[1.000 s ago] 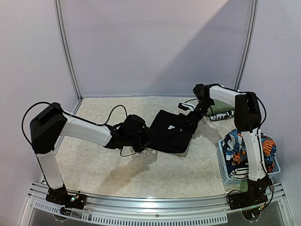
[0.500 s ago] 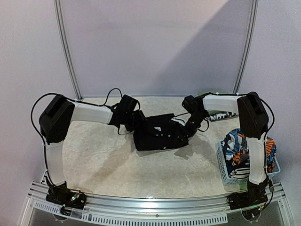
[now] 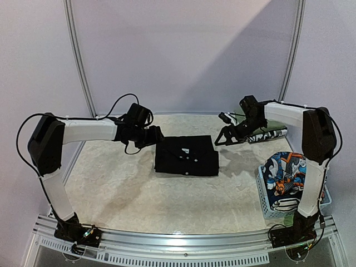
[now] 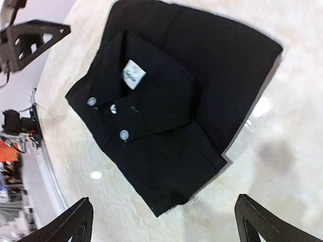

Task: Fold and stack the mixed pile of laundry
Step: Pick up the square-folded shirt from the center of the board.

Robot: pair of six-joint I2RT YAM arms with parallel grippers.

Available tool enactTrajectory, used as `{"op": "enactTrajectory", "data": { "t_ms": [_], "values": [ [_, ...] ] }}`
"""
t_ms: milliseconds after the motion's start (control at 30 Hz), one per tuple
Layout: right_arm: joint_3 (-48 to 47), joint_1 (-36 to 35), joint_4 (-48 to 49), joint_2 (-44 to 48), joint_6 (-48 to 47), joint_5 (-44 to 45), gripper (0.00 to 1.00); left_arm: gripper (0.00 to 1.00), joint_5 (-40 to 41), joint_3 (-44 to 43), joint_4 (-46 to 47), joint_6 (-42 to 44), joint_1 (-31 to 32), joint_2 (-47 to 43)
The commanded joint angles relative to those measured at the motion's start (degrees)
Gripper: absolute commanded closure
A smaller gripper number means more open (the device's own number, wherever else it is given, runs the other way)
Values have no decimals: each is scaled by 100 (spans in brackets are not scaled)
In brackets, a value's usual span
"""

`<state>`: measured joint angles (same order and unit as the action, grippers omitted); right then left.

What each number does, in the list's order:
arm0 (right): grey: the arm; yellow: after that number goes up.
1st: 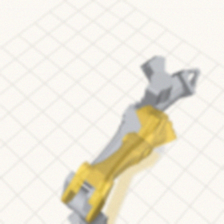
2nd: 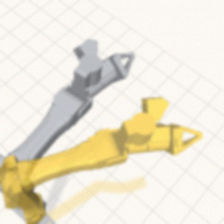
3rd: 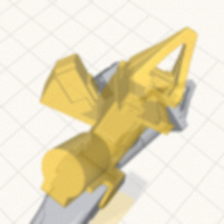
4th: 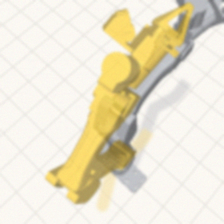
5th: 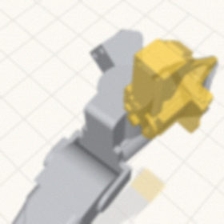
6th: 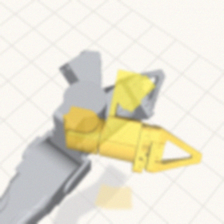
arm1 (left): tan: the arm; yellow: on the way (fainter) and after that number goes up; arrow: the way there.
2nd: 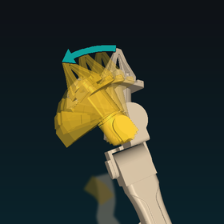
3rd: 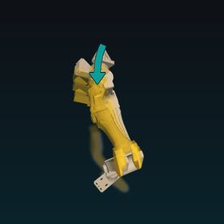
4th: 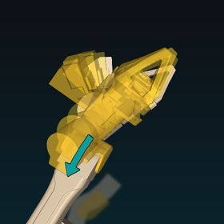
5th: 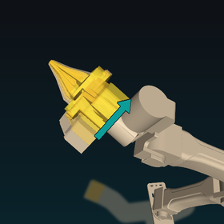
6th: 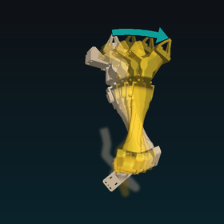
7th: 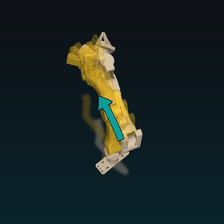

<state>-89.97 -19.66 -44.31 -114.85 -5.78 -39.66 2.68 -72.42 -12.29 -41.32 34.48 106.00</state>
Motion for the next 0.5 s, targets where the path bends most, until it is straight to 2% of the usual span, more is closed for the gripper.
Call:
{"op": "enactTrajectory", "data": {
  "t_ms": [0,133,267,467],
  "values": [
    [149,-12,399,-840,683,-643,1,29,-795,384,196,308,60,-107],
    [207,-11,603,-1198,970,-693,1,29,-1083,309,126,543,229,-156],
    [200,-20,623,-1461,1058,-749,1,28,-1167,-175,-374,835,345,184],
    [82,-69,684,-1912,1167,-963,2,33,-859,-764,-1181,1038,358,891]
  ]
}}
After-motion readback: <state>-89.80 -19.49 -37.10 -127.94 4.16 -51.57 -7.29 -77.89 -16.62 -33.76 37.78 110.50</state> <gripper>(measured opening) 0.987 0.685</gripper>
